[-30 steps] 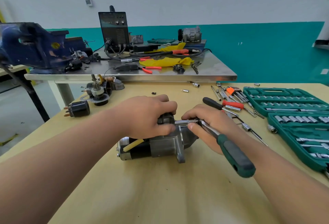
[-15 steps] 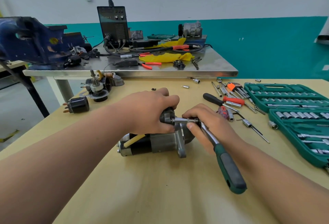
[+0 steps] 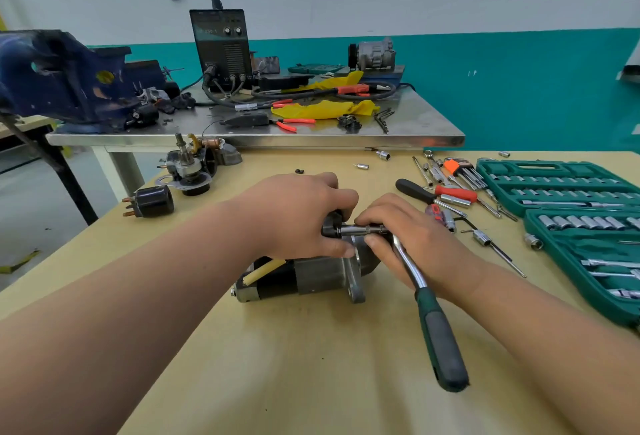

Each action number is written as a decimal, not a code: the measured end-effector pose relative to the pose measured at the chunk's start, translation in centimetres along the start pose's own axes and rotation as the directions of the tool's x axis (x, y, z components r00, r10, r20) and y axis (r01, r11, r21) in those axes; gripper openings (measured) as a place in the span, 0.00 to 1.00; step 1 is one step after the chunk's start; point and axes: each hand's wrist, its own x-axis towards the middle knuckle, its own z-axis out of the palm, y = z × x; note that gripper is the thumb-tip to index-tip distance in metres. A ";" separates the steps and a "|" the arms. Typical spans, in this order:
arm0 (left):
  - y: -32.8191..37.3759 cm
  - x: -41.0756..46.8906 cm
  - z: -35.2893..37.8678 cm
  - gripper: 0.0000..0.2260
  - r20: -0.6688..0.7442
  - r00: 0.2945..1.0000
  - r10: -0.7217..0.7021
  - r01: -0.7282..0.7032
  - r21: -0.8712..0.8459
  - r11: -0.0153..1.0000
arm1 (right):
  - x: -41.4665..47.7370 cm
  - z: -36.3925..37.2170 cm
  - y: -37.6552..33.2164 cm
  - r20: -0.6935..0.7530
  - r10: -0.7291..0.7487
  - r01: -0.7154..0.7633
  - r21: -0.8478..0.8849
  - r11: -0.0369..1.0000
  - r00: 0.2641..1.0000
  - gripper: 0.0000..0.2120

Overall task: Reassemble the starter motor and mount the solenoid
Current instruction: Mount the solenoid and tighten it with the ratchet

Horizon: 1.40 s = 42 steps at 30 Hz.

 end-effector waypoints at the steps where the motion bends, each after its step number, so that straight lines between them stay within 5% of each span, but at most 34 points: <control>1: 0.1 0.0 0.0 0.18 -0.006 1.000 -0.004 0.004 0.006 1.000 | 0.1 -0.1 0.1 0.029 0.021 -0.021 0.007 1.000 0.999 0.11; 6: 0.5 0.1 0.2 0.16 -0.014 1.000 -0.009 0.010 0.042 0.999 | 1.0 -1.1 -0.1 0.194 0.235 -0.257 0.096 0.962 0.952 0.08; 8: 0.6 0.0 0.1 0.15 -0.014 1.000 -0.005 0.006 0.049 0.999 | 1.6 -1.5 -0.4 0.302 0.343 -0.427 0.285 0.858 0.889 0.04; 10: 0.8 -0.3 0.1 0.15 -0.025 1.000 0.007 -0.006 0.050 0.999 | 2.4 -2.1 -0.4 0.466 0.465 -0.656 0.469 0.591 0.752 0.08; 12: 1.0 -0.6 -0.1 0.15 -0.029 0.999 0.021 -0.019 0.060 0.998 | 3.1 -2.6 -0.4 0.670 0.527 -0.847 0.479 0.230 0.522 0.19; 13: 1.1 -0.6 -0.1 0.15 -0.023 0.999 0.029 -0.028 0.066 0.997 | 3.1 -2.4 -0.5 0.716 0.533 -0.883 0.445 0.150 0.451 0.22; 15: 1.1 -0.7 -0.1 0.15 -0.013 0.999 0.047 -0.046 0.065 0.997 | 2.8 -1.7 -0.6 0.687 0.570 -0.883 0.436 0.175 0.451 0.23; 18: 0.9 -0.7 -0.1 0.13 -0.003 0.997 0.074 -0.074 0.045 0.996 | 1.8 -0.9 -0.2 0.353 0.566 -0.667 0.372 0.646 0.745 0.16; 19: 0.8 -0.6 -0.2 0.13 -0.001 0.997 0.078 -0.078 0.035 0.996 | 1.4 -1.2 0.2 0.234 0.457 -0.507 0.240 0.828 0.858 0.12; 21: 0.7 -0.5 -0.3 0.13 -0.001 0.997 0.081 -0.081 0.019 0.997 | 0.8 -2.2 1.2 0.189 0.207 -0.205 -0.033 0.978 0.960 0.04; 24: 0.5 -0.5 -0.2 0.13 -0.003 0.996 0.084 -0.084 0.006 0.996 | 0.5 -2.4 1.6 0.223 0.117 -0.087 -0.139 0.986 0.968 0.07; 26: 0.5 -0.5 -0.2 0.14 -0.008 0.996 0.091 -0.091 0.002 0.996 | 1.5 -1.8 0.7 0.193 0.331 -0.360 0.141 0.922 0.924 0.12; 28: 0.6 -0.6 -0.2 0.15 -0.001 0.996 0.090 -0.090 0.002 0.996 | 2.8 -1.7 -0.3 0.464 0.598 -0.756 0.356 0.549 0.653 0.22; 29: 0.6 -0.6 -0.2 0.16 0.006 0.996 0.085 -0.085 0.008 0.996 | 3.0 -1.6 -0.5 0.559 0.629 -0.841 0.332 0.428 0.541 0.25; 30: 0.5 -0.6 -0.2 0.17 0.012 0.997 0.081 -0.081 0.018 0.997 | 2.9 -1.5 -0.5 0.563 0.639 -0.851 0.319 0.417 0.524 0.24; 32: 0.4 -0.5 -0.2 0.16 0.010 0.997 0.079 -0.079 0.030 0.996 | 2.1 -1.1 -0.7 0.363 0.579 -0.678 0.278 0.680 0.730 0.15; 34: 0.4 -0.5 -0.1 0.14 0.007 0.995 0.095 -0.095 0.036 0.995 | 1.1 -1.5 0.0 0.100 0.240 -0.243 0.023 0.970 0.966 0.05; 36: 0.4 -0.6 -0.2 0.13 0.017 0.994 0.112 -0.113 0.041 0.993 | 0.6 -1.9 0.8 0.068 -0.017 0.030 -0.200 0.979 0.998 0.08; 38: 0.4 -0.6 -0.2 0.13 0.019 0.993 0.120 -0.121 0.051 0.991 | 0.9 -1.6 0.7 0.054 0.060 -0.051 -0.162 0.986 0.997 0.08; 40: 0.4 -0.7 -0.2 0.14 0.006 0.994 0.109 -0.110 0.065 0.992 | 2.1 -1.1 -0.8 0.131 0.439 -0.454 0.124 0.882 0.889 0.14; 42: 0.6 -0.7 -0.1 0.16 -0.005 0.996 0.092 -0.091 0.067 0.994 | 3.2 -1.4 -1.9 0.469 0.706 -0.847 0.268 0.459 0.531 0.25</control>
